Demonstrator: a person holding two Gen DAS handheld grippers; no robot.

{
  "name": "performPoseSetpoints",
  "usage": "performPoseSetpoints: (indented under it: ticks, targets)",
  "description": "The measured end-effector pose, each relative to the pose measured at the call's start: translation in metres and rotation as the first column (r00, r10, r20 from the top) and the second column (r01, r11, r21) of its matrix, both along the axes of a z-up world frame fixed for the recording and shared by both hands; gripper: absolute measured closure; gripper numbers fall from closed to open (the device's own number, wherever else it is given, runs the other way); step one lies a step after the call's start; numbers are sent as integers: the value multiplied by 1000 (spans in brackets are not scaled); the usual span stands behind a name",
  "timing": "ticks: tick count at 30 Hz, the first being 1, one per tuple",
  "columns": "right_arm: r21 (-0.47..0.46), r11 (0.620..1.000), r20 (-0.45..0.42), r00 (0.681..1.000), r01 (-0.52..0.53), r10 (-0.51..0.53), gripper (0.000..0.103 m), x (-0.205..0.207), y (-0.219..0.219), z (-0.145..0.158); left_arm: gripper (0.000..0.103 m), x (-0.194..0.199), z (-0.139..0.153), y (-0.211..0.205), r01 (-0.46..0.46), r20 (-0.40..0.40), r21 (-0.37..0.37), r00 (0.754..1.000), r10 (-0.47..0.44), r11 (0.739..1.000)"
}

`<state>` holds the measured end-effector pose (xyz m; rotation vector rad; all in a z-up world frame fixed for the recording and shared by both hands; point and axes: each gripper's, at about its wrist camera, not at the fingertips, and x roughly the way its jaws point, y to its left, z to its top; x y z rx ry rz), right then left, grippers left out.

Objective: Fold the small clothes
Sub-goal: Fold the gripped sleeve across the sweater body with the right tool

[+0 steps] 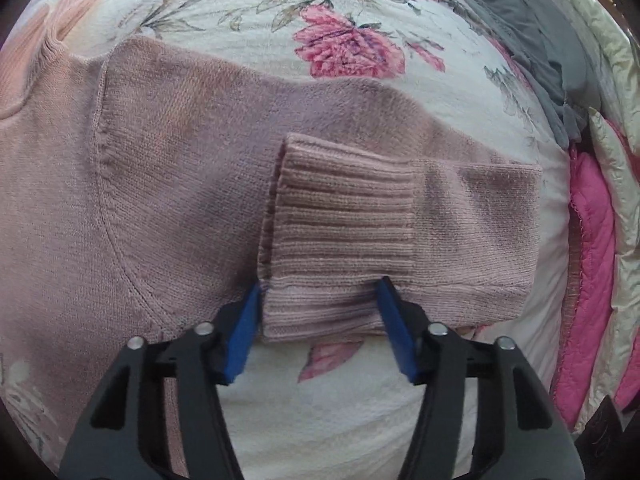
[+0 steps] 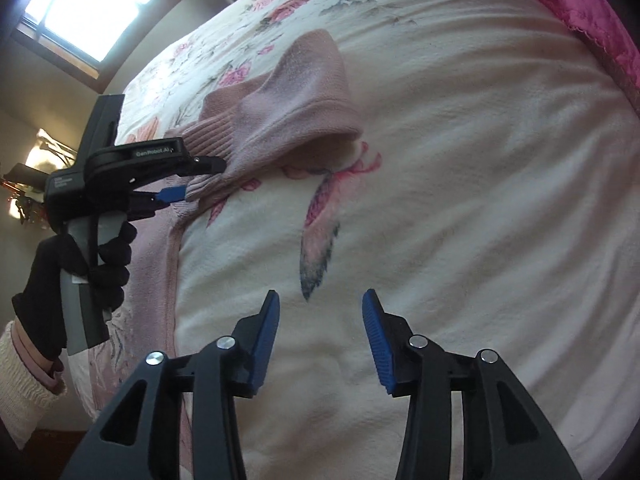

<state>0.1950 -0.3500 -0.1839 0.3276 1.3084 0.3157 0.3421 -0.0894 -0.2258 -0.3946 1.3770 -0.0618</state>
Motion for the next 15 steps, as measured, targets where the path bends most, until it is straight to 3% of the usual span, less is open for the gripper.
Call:
performPoseSetpoints:
  ticks: [2,3,7,12,15]
  targets:
    - [2,1000,-2,1000,5,-5,59,-1,1,-1,94,-1,10,-1,-4,29,30,1000,3,1000]
    - [0,1000,-2,1000,7,-7,59,-1,1,-1,98,-2,15,2,-10,42,27,999,9,1000]
    - [-1,1000,9,1000,0,0,58,2,9,3,98,-13,44,29,-58,120,-70,991,66,996]
    - [2,1000,31,999,-30,30,58,14,33,10,99,-40,82,83,-126,211,-68,968,138,990]
    - [12,999,41,998,-47,47,58,23,53,13,99,-53,99,126,-179,254,-28,950,180,984]
